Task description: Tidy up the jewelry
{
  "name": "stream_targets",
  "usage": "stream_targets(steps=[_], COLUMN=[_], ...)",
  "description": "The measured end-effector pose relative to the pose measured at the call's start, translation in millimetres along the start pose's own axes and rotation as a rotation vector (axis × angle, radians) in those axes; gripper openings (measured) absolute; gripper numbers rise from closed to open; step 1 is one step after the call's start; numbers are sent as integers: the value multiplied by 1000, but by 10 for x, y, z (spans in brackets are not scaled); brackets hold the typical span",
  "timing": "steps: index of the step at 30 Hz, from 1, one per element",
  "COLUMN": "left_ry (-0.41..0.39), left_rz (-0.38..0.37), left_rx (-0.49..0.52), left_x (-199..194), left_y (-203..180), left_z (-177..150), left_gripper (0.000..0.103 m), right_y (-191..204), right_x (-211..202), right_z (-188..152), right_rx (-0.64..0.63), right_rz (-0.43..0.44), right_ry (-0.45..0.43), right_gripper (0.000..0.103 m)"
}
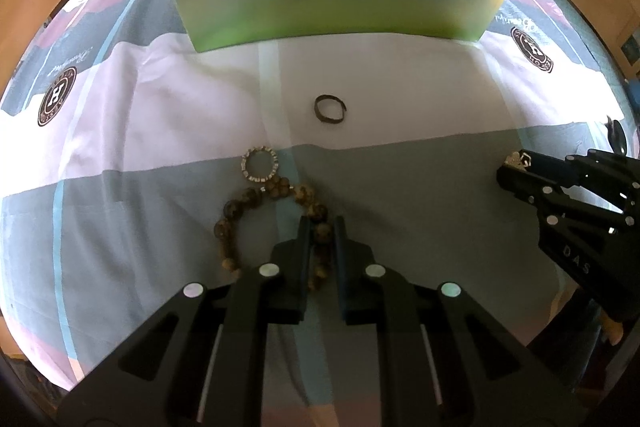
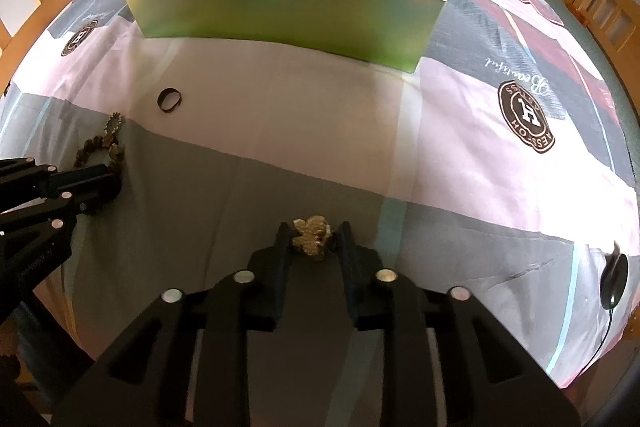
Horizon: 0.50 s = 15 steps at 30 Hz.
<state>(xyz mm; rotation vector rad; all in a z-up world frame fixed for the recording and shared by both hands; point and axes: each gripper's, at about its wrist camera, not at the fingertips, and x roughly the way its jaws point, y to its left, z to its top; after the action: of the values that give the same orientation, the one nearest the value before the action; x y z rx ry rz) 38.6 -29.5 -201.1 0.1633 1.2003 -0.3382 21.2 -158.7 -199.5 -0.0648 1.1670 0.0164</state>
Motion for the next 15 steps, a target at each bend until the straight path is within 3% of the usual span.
stream_targets(steps=[2, 7, 8, 11, 15], left_ry=[-1, 3, 2, 3, 1], left_rz=[5, 6, 7, 2, -10], left_rx=[4, 7, 8, 4, -6], left_x=[-6, 17, 21, 22, -10], left_y=[-10, -17, -20, -13, 19], left_z=[-2, -13, -12, -9, -1], left_gripper=[12, 15, 15, 15, 12], right_y=[-22, -41, -30, -8, -10], right_x=[-7, 20, 19, 16, -9], right_z=[-5, -22, -20, -20, -15], right_rx=[9, 10, 5, -1, 1], right_rz=[-6, -7, -11, 7, 11], right_ry=[-2, -2, -4, -7, -10], right_gripper=[42, 42, 41, 23, 21])
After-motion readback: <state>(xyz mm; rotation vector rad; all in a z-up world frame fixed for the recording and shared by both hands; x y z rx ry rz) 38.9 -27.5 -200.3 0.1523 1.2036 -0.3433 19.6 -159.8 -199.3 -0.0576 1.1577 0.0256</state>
